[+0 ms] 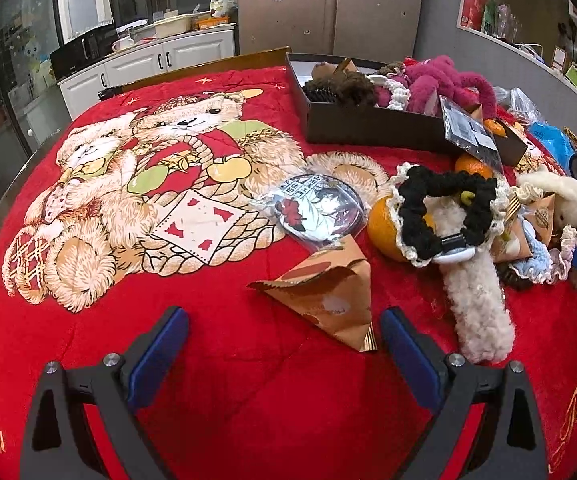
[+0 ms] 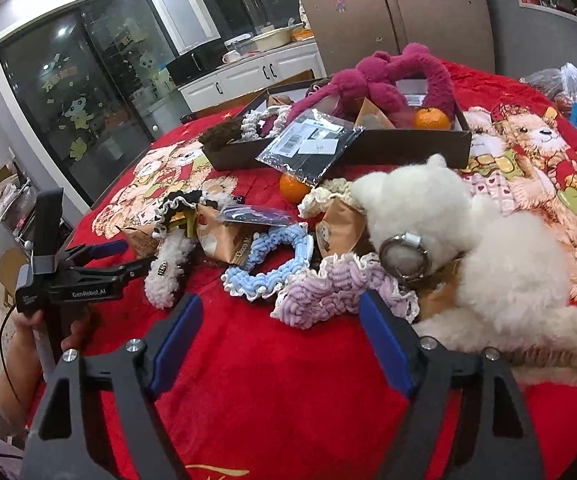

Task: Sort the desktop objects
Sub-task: 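Withdraw both tools from the box back toward the item pile, then grasp the tan paper cone with left while right grasps the lilac crocheted ring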

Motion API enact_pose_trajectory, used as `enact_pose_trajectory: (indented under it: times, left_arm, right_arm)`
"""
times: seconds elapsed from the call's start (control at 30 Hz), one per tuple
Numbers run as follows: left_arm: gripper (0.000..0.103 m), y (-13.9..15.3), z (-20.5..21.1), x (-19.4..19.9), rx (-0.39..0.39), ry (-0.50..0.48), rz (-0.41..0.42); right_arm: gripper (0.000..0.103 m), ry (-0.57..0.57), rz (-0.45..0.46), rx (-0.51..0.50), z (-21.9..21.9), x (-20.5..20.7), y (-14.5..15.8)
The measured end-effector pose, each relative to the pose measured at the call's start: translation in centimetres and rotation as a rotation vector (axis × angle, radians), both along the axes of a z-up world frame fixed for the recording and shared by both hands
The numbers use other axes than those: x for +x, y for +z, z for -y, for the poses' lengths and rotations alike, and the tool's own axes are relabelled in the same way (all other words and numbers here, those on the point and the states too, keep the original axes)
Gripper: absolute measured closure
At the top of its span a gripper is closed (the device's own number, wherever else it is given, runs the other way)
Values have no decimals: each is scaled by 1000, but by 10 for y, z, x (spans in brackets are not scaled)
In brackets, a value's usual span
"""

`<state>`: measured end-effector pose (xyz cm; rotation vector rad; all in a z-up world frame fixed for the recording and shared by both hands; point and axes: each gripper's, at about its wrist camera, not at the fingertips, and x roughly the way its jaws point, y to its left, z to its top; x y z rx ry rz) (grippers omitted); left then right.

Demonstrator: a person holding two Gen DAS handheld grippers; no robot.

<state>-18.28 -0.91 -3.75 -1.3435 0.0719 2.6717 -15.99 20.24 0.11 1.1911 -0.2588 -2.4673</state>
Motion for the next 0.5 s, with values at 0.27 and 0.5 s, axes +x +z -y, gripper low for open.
enact_pose_trajectory:
  times: [0.27,0.5]
  left_arm:
    - [3,0,2,0,-3,0,1]
    - [2,0,1,0,-8,0,1]
  right_arm:
    - [38,-15,20,35,4,-4,-11]
    - [62,-34,16,44,0,-5,-12]
